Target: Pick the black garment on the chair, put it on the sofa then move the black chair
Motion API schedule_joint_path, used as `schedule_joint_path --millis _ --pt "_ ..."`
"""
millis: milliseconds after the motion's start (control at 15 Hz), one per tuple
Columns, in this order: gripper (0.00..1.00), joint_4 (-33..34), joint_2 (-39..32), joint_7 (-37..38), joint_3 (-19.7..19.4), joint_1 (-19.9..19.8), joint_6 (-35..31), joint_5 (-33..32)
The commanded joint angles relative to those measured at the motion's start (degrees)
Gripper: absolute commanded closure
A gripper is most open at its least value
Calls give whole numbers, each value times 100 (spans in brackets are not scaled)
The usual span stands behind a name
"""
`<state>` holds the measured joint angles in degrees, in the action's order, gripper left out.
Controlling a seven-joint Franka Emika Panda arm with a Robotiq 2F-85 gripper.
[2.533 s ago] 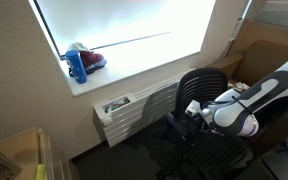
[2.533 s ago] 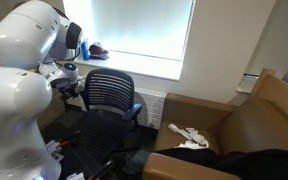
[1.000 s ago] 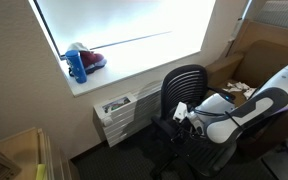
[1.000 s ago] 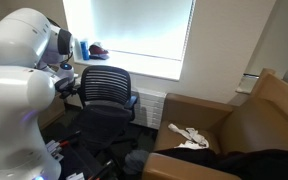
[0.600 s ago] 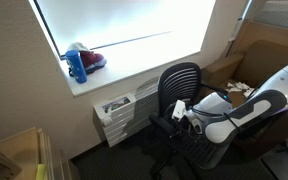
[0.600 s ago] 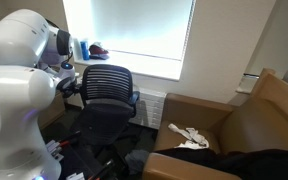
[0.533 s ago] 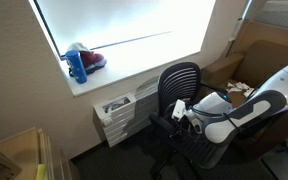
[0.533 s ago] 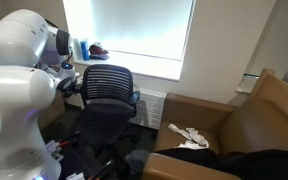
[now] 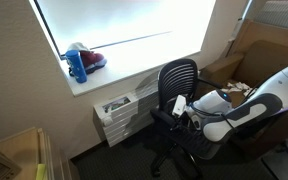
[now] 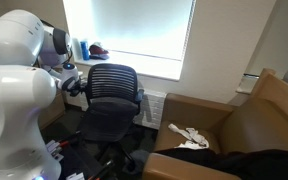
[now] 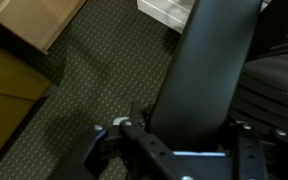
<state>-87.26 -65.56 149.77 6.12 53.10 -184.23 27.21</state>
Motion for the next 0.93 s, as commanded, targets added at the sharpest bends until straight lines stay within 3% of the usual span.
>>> schedule_joint_path --millis 0,67,133,267,333,733,800,867 --pt "55 272 -372 -112 -561 211 -607 -115" --pt "7 308 -390 -39 -425 113 -549 0" --pt "27 126 -129 -38 -190 128 -279 59" --pt "14 199 -204 -105 -255 132 -384 77" --pt "0 241 -243 -112 -278 131 -410 82" --pt "0 -190 465 -35 -135 -70 542 226" --pt "0 -217 590 -58 123 -286 711 130" --pt "0 211 75 -34 -191 7 336 102"
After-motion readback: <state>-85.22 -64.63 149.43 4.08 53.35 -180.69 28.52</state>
